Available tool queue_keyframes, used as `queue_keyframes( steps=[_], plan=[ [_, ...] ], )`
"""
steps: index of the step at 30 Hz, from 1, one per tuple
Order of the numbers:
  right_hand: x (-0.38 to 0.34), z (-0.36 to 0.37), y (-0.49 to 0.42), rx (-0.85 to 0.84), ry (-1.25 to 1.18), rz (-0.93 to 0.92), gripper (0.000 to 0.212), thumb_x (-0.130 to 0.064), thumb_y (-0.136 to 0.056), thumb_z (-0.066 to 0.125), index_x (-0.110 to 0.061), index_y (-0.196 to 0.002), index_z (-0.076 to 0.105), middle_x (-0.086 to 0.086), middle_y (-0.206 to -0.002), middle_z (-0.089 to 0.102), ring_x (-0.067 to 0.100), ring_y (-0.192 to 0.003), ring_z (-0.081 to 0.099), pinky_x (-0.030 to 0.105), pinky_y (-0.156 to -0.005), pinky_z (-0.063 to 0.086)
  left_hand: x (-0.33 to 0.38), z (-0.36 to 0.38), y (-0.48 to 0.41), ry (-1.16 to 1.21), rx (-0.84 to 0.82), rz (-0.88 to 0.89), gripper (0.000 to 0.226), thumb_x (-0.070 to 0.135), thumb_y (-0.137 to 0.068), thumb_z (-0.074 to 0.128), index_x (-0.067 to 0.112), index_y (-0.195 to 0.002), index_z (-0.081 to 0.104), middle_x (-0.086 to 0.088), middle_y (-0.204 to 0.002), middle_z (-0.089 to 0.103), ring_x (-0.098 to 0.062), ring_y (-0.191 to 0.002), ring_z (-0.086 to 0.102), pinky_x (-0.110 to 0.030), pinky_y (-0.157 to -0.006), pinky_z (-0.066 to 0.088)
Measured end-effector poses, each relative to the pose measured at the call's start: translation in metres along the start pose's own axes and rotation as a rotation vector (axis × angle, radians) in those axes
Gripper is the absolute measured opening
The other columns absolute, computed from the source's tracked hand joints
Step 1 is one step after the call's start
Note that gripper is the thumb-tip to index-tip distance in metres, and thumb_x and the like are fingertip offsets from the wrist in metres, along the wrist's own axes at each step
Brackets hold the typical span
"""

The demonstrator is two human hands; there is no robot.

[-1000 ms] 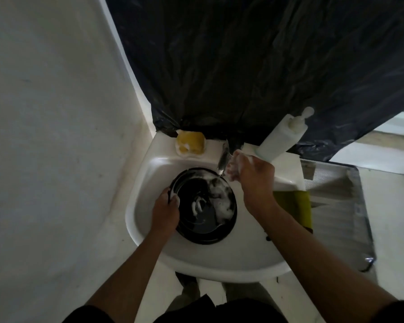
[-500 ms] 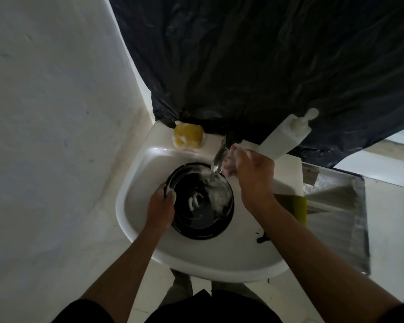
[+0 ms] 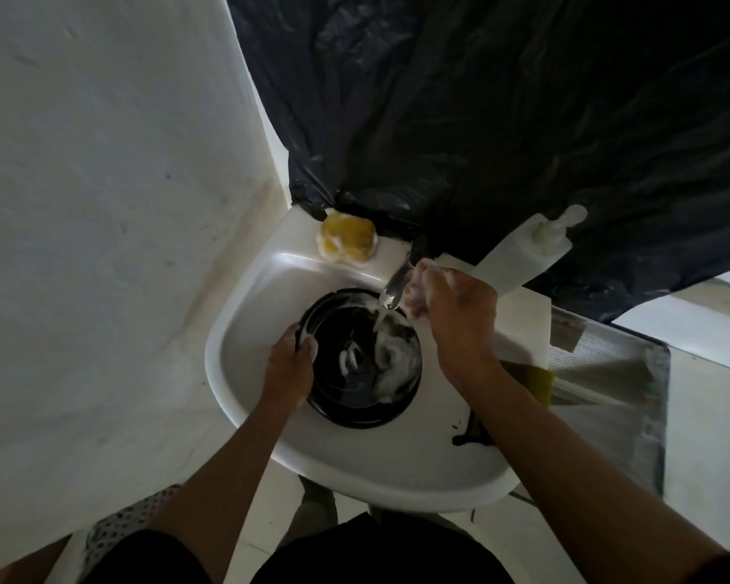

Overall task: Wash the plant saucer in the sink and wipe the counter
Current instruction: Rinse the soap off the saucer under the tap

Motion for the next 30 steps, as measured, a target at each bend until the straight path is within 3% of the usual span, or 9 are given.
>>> queue_keyframes(
  steps=[6,10,12,15,17,20,24,28,30],
  plan=[
    [0.005,-0.002,-0.001,-0.013,-0.02,0.013,0.025,-0.015,-0.098,0.059,0.008,-0.094,0.069,0.01,-0.066,0.06,0.022,-0.062,0.057,0.034,-0.059,0.045,0.001,0.001,0.007,0.011,0.016,-0.042,0.027,0.017,-0.104,0.053,0.008,-0.125,0.066,-0.013,-0.114,0.071,-0.03,-0.105,0.066,-0.036,-0.089,0.049],
    [0.015,-0.012,-0.002,-0.003,-0.088,-0.013,0.033,-0.014,-0.095,0.053,-0.015,-0.07,0.073,0.015,-0.067,0.063,0.028,-0.062,0.057,0.038,-0.059,0.046,0.003,0.001,0.013,0.046,0.042,-0.064,0.03,0.022,-0.103,0.053,0.009,-0.127,0.066,-0.01,-0.113,0.071,-0.029,-0.106,0.066,-0.038,-0.091,0.05],
    [0.028,-0.02,-0.006,0.021,-0.056,0.002,0.033,-0.014,-0.096,0.05,-0.015,-0.071,0.071,0.015,-0.067,0.065,0.029,-0.059,0.058,0.036,-0.056,0.047,0.006,0.0,0.016,0.071,0.054,-0.081,0.028,0.017,-0.105,0.053,0.011,-0.13,0.064,-0.005,-0.111,0.069,-0.025,-0.105,0.065,-0.032,-0.089,0.047],
    [0.066,-0.031,-0.021,0.033,0.233,0.144,0.022,-0.008,-0.096,0.051,-0.002,-0.079,0.065,0.018,-0.071,0.066,0.027,-0.059,0.06,0.028,-0.05,0.05,0.008,-0.003,0.021,0.075,0.069,-0.079,0.026,0.018,-0.104,0.052,0.016,-0.126,0.066,-0.003,-0.108,0.07,-0.026,-0.103,0.067,-0.033,-0.086,0.048],
    [0.095,-0.038,-0.036,0.029,0.458,0.168,0.012,-0.014,-0.093,0.056,-0.007,-0.09,0.065,0.013,-0.085,0.069,0.024,-0.074,0.067,0.035,-0.069,0.06,0.009,-0.006,0.024,0.067,0.092,-0.076,0.029,0.023,-0.101,0.052,0.02,-0.125,0.067,-0.002,-0.11,0.071,-0.026,-0.105,0.067,-0.039,-0.091,0.052],
    [0.123,-0.038,-0.051,-0.104,0.754,0.148,0.03,-0.025,-0.091,0.063,-0.014,-0.119,0.058,0.006,-0.113,0.064,0.027,-0.101,0.063,0.041,-0.091,0.053,0.013,-0.01,0.03,0.088,0.127,-0.08,0.03,0.017,-0.104,0.05,0.019,-0.131,0.064,-0.002,-0.116,0.07,-0.025,-0.11,0.065,-0.042,-0.097,0.053],
    [0.142,-0.017,-0.067,-0.333,0.904,0.09,0.027,-0.022,-0.095,0.059,-0.01,-0.12,0.058,0.01,-0.12,0.062,0.03,-0.111,0.06,0.034,-0.091,0.048,0.02,-0.014,0.037,0.06,0.147,-0.029,0.034,0.013,-0.106,0.049,0.015,-0.137,0.061,-0.006,-0.124,0.069,-0.026,-0.117,0.063,-0.035,-0.097,0.049],
    [0.149,0.004,-0.079,-0.382,0.906,0.093,0.023,-0.018,-0.092,0.058,-0.012,-0.113,0.065,0.01,-0.118,0.067,0.033,-0.114,0.062,0.03,-0.088,0.046,0.036,-0.02,0.048,-0.012,0.157,0.002,0.043,0.01,-0.103,0.052,0.019,-0.144,0.055,-0.003,-0.129,0.066,-0.022,-0.122,0.06,-0.028,-0.097,0.044],
    [0.154,0.012,-0.085,-0.381,0.947,0.122,0.026,-0.017,-0.094,0.056,-0.007,-0.116,0.066,0.016,-0.123,0.067,0.035,-0.117,0.062,0.03,-0.087,0.044,0.045,-0.022,0.052,-0.03,0.135,0.01,0.049,0.014,-0.1,0.06,0.025,-0.147,0.052,-0.001,-0.137,0.064,-0.019,-0.127,0.058,-0.033,-0.104,0.046]
  ],
)
Point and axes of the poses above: each hand's wrist, its own y-axis away from the middle knuckle, its own z-axis out of the palm, x = y × z, the point moved 3 cm from there along -y, towards the middle knuckle
